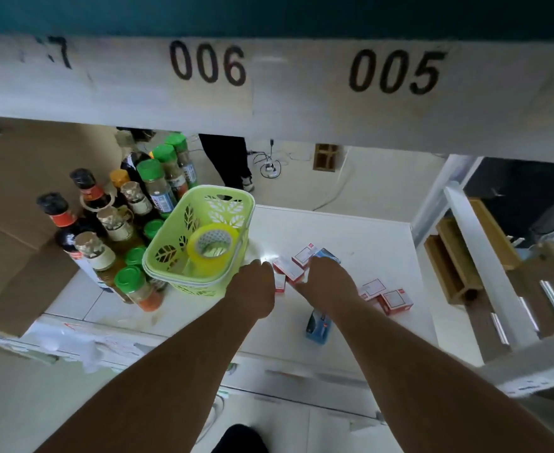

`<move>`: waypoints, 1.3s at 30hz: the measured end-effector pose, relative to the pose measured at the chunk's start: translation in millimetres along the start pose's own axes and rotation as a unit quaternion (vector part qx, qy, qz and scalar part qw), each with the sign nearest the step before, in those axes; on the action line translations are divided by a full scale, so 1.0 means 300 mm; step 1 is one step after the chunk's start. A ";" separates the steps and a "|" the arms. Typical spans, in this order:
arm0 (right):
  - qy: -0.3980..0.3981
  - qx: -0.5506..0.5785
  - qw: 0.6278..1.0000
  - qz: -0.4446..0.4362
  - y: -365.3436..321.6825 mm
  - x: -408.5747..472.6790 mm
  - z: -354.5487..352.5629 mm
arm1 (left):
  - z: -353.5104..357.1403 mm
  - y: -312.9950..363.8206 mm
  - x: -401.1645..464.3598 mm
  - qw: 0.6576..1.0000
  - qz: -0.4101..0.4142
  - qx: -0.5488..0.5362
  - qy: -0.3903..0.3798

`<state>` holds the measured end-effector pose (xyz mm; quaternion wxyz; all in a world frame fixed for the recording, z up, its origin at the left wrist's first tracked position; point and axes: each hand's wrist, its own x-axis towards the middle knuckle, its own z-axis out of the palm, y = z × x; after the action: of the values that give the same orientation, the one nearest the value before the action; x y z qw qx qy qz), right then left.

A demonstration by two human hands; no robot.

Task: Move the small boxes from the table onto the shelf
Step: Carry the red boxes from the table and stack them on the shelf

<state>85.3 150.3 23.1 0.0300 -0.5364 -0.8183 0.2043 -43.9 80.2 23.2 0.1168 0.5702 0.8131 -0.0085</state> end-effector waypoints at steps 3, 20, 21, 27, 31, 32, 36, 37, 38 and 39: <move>-0.011 -0.010 1.000 0.008 -0.013 0.040 0.017 | 0.021 0.001 0.038 0.999 -0.008 0.035 -0.003; -0.003 0.023 0.999 0.029 0.012 0.106 0.089 | 0.031 -0.029 0.087 0.998 0.004 0.057 -0.022; 0.002 0.028 0.999 0.030 0.019 0.100 0.074 | 0.021 -0.031 0.084 0.998 0.006 0.058 -0.023; 0.014 0.048 0.998 0.036 0.049 0.018 -0.044 | -0.043 -0.013 0.006 0.998 0.027 0.060 0.010; 0.018 0.031 0.999 0.035 0.077 -0.082 -0.143 | -0.110 0.012 -0.079 0.997 0.052 0.052 0.022; 0.020 0.030 0.999 0.036 0.086 -0.111 -0.168 | -0.131 0.023 -0.102 0.998 0.049 0.038 0.020; 0.031 0.048 0.998 0.041 0.125 -0.232 -0.260 | -0.213 0.077 -0.182 0.999 0.040 -0.017 0.024; 0.032 0.052 0.997 0.041 0.134 -0.262 -0.279 | -0.227 0.088 -0.199 0.998 0.043 -0.023 0.028; 0.034 0.056 0.997 0.041 0.144 -0.290 -0.297 | -0.238 0.097 -0.216 0.998 0.047 -0.028 0.032; 0.038 0.058 0.997 0.042 0.154 -0.318 -0.313 | -0.251 0.108 -0.231 0.997 0.053 -0.032 0.035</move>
<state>190.8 109.3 108.4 0.0836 -0.5752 -0.7801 0.2315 -5.0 38.6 114.1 0.1067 0.6083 0.7853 0.0441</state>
